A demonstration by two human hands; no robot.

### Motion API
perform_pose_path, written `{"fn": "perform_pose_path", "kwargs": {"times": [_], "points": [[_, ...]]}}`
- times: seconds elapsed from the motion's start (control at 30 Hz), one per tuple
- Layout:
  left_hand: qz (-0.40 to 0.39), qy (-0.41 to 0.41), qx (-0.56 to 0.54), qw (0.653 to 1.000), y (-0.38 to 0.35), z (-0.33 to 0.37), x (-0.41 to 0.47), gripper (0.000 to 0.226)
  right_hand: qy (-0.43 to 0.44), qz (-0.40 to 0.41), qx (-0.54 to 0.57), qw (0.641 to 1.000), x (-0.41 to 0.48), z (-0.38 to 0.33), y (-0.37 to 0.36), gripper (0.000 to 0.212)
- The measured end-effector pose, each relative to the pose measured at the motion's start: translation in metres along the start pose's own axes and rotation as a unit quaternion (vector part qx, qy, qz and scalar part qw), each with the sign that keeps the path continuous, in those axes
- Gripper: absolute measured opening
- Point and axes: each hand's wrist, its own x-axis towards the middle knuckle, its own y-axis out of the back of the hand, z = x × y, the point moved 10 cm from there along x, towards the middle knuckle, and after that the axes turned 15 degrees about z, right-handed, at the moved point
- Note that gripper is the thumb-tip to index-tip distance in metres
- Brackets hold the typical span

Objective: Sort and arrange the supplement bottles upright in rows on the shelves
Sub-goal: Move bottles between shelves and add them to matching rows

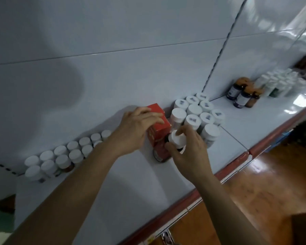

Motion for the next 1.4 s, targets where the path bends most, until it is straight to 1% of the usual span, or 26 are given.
{"fn": "perform_pose_path", "kwargs": {"times": [0.07, 0.1, 0.13, 0.2, 0.23, 0.3, 0.33, 0.4, 0.43, 0.47, 0.5, 0.57, 0.6, 0.63, 0.67, 0.73, 0.8, 0.87, 0.9, 0.97, 1.03, 1.1, 1.17, 1.23, 1.33, 1.4], "points": [[-0.097, -0.059, 0.096, 0.989, -0.028, 0.014, 0.02, 0.081, -0.019, 0.003, 0.022, 1.0, 0.004, 0.014, 0.015, 0.042], [-0.129, -0.089, 0.126, 0.98, -0.039, 0.018, 0.025, 0.082, -0.03, 0.0, 0.037, 0.999, 0.006, 0.022, 0.021, 0.042], [-0.145, -0.113, 0.143, 0.972, -0.046, 0.021, 0.028, 0.081, -0.038, -0.003, 0.051, 0.998, 0.009, 0.029, 0.028, 0.042], [-0.134, -0.156, 0.163, 0.965, -0.043, 0.023, 0.032, 0.075, -0.053, -0.004, 0.083, 0.995, 0.017, 0.043, 0.043, 0.043], [-0.13, -0.155, 0.166, 0.965, -0.037, 0.022, 0.034, 0.071, -0.068, -0.003, 0.103, 0.992, 0.022, 0.051, 0.052, 0.043], [-0.125, -0.113, 0.14, 0.976, -0.018, 0.026, 0.037, 0.062, -0.104, -0.004, 0.152, 0.983, 0.032, 0.068, 0.072, 0.044], [-0.111, -0.086, 0.103, 0.985, -0.006, 0.035, 0.04, 0.059, -0.12, -0.001, 0.177, 0.977, 0.039, 0.079, 0.082, 0.045], [-0.044, -0.008, -0.024, 0.999, 0.017, 0.063, 0.044, 0.046, -0.148, 0.009, 0.223, 0.963, 0.051, 0.103, 0.104, 0.044], [0.002, 0.048, -0.107, 0.993, 0.023, 0.074, 0.045, 0.039, -0.164, 0.017, 0.248, 0.955, 0.058, 0.119, 0.117, 0.043], [0.055, 0.099, -0.191, 0.975, 0.026, 0.085, 0.046, 0.033, -0.188, 0.028, 0.274, 0.943, 0.064, 0.135, 0.129, 0.041], [0.112, 0.14, -0.256, 0.95, 0.025, 0.095, 0.047, 0.028, -0.218, 0.035, 0.3, 0.928, 0.072, 0.154, 0.139, 0.039], [0.205, 0.203, -0.338, 0.896, 0.005, 0.112, 0.049, 0.024, -0.267, 0.046, 0.332, 0.903, 0.088, 0.192, 0.154, 0.038], [0.235, 0.222, -0.364, 0.874, -0.01, 0.124, 0.053, 0.026, -0.276, 0.049, 0.331, 0.901, 0.099, 0.21, 0.161, 0.039], [0.253, 0.233, -0.375, 0.861, -0.026, 0.138, 0.06, 0.028, -0.273, 0.049, 0.324, 0.905, 0.112, 0.227, 0.167, 0.04], [0.259, 0.24, -0.38, 0.855, -0.046, 0.152, 0.069, 0.029, -0.265, 0.047, 0.313, 0.911, 0.127, 0.243, 0.174, 0.04], [0.251, 0.257, -0.388, 0.849, -0.087, 0.177, 0.088, 0.022, -0.255, 0.051, 0.287, 0.922, 0.15, 0.275, 0.194, 0.04], [0.263, 0.266, -0.393, 0.84, -0.119, 0.201, 0.107, 0.019, -0.264, 0.069, 0.275, 0.922, 0.168, 0.311, 0.222, 0.041], [0.278, 0.275, -0.424, 0.817, -0.147, 0.22, 0.126, 0.017, -0.276, 0.102, 0.267, 0.917, 0.181, 0.347, 0.255, 0.042], [0.281, 0.284, -0.444, 0.802, -0.161, 0.229, 0.136, 0.024, -0.28, 0.119, 0.263, 0.916, 0.186, 0.365, 0.271, 0.04], [0.283, 0.306, -0.469, 0.779, -0.191, 0.246, 0.159, 0.048, -0.285, 0.142, 0.255, 0.913, 0.194, 0.401, 0.298, 0.037], [0.292, 0.322, -0.473, 0.766, -0.219, 0.259, 0.19, 0.056, -0.289, 0.158, 0.233, 0.915, 0.203, 0.439, 0.322, 0.036], [0.296, 0.319, -0.462, 0.772, -0.247, 0.271, 0.228, 0.051, -0.29, 0.176, 0.22, 0.914, 0.214, 0.475, 0.345, 0.035], [0.287, 0.295, -0.448, 0.794, -0.278, 0.289, 0.272, 0.04, -0.287, 0.199, 0.206, 0.914, 0.231, 0.513, 0.367, 0.035], [0.278, 0.272, -0.432, 0.813, -0.313, 0.306, 0.312, 0.033, -0.282, 0.204, 0.195, 0.917, 0.254, 0.549, 0.385, 0.033], [0.255, 0.24, -0.424, 0.835, -0.37, 0.331, 0.372, 0.03, -0.273, 0.207, 0.187, 0.92, 0.293, 0.603, 0.408, 0.037], [0.234, 0.222, -0.429, 0.844, -0.414, 0.349, 0.419, 0.03, -0.267, 0.21, 0.176, 0.924, 0.323, 0.638, 0.425, 0.033]]}}
